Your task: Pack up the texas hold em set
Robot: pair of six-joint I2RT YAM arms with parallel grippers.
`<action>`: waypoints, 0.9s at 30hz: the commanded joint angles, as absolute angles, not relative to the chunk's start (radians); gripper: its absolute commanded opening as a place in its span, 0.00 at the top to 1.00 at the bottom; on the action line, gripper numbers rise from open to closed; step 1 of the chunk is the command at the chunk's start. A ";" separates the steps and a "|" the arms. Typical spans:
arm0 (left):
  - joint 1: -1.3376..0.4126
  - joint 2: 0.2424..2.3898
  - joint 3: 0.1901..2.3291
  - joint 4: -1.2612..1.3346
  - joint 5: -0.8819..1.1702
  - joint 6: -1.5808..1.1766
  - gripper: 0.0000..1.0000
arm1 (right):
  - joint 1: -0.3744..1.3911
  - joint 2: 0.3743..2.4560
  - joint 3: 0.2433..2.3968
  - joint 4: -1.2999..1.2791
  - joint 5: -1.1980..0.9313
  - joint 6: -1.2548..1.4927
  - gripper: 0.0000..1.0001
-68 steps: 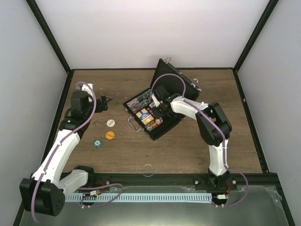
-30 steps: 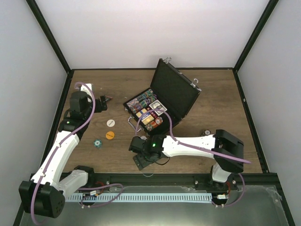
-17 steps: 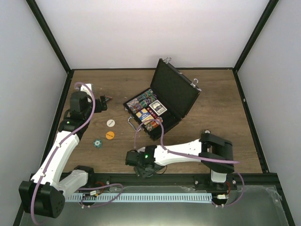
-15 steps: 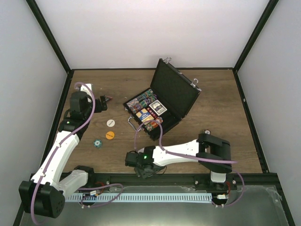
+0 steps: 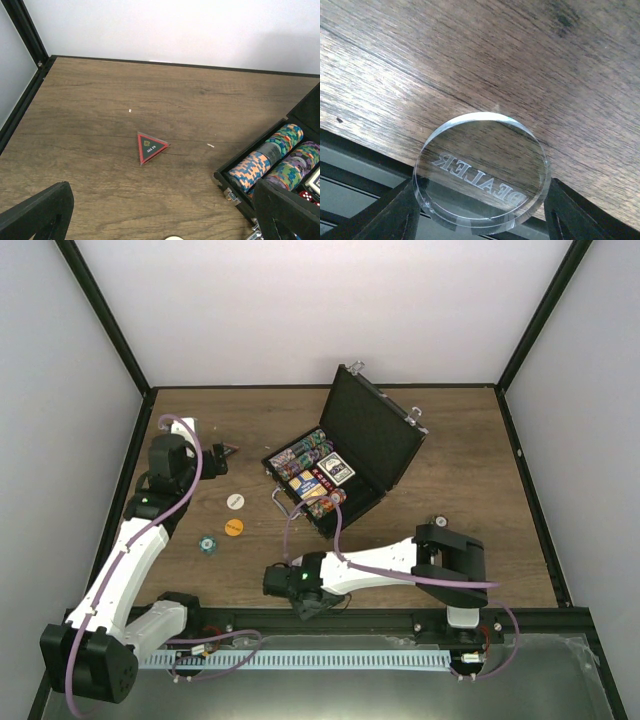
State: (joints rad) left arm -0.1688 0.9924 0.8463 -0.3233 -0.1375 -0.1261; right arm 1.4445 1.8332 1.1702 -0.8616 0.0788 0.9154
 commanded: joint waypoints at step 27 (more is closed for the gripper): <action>-0.173 0.989 0.830 -0.314 -0.124 -0.132 0.00 | 0.673 1.902 1.502 -0.605 0.178 0.359 0.44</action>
State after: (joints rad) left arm -0.1688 0.9928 0.8413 -0.3237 -0.1299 -0.1265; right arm 0.7322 1.7756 1.3972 -0.6922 0.2096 0.4915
